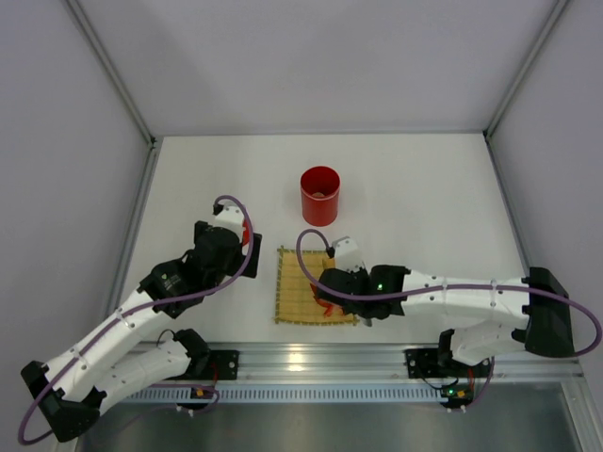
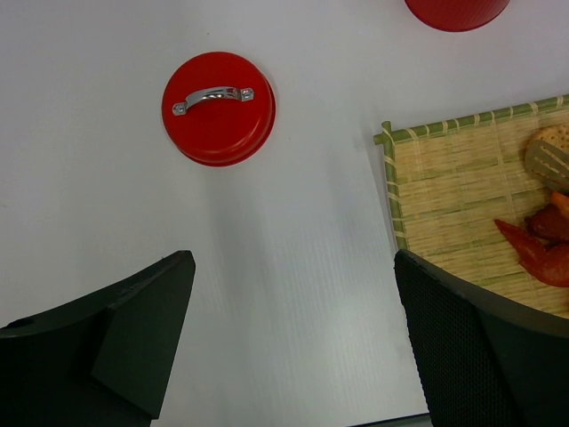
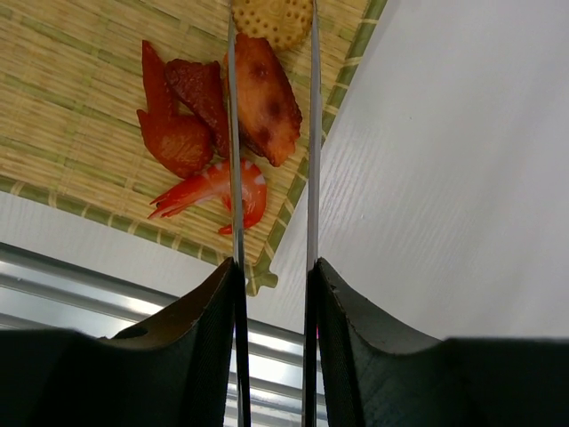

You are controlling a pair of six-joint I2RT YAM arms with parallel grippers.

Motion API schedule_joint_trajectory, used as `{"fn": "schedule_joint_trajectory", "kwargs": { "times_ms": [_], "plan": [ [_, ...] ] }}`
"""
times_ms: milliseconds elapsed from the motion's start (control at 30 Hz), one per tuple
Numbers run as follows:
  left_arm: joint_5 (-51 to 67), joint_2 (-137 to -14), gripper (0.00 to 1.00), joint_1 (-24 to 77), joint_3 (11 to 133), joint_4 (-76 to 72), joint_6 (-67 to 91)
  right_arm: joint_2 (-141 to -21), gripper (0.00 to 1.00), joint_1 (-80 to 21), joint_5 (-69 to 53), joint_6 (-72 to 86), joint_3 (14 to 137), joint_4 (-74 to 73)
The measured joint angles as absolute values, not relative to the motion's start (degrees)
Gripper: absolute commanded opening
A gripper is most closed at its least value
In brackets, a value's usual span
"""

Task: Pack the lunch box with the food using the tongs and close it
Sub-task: Pick up the fake food from the plate.

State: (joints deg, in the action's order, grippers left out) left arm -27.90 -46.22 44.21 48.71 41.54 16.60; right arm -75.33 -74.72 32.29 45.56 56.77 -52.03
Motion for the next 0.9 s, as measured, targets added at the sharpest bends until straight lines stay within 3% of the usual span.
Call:
{"fn": "schedule_joint_trajectory", "kwargs": {
  "times_ms": [900],
  "plan": [
    [-27.9, -46.2, 0.99, 44.2, 48.7, 41.5, 16.6, -75.5, 0.34, -72.2, 35.8, 39.6, 74.3, -56.3]
  ]
}}
